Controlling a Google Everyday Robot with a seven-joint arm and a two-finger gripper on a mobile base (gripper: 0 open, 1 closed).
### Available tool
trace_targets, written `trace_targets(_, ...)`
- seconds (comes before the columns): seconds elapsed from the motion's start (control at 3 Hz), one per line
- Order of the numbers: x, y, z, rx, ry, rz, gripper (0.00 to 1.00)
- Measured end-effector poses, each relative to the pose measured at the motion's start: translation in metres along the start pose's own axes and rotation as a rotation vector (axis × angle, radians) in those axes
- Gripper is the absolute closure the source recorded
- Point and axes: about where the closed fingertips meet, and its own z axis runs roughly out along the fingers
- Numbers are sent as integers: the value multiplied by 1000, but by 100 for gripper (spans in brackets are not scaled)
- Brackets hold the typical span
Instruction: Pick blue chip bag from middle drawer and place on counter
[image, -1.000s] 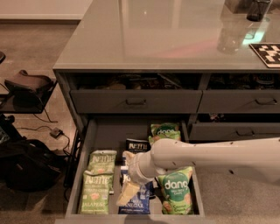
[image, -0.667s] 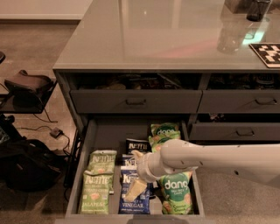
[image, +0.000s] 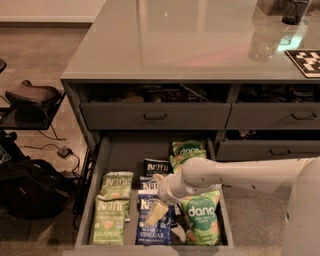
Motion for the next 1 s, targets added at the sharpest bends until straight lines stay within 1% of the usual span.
trace_targets(0.33,1,1,2,-3,0,0,0)
trace_targets(1.0,33,21,43,-49,-62,45,0)
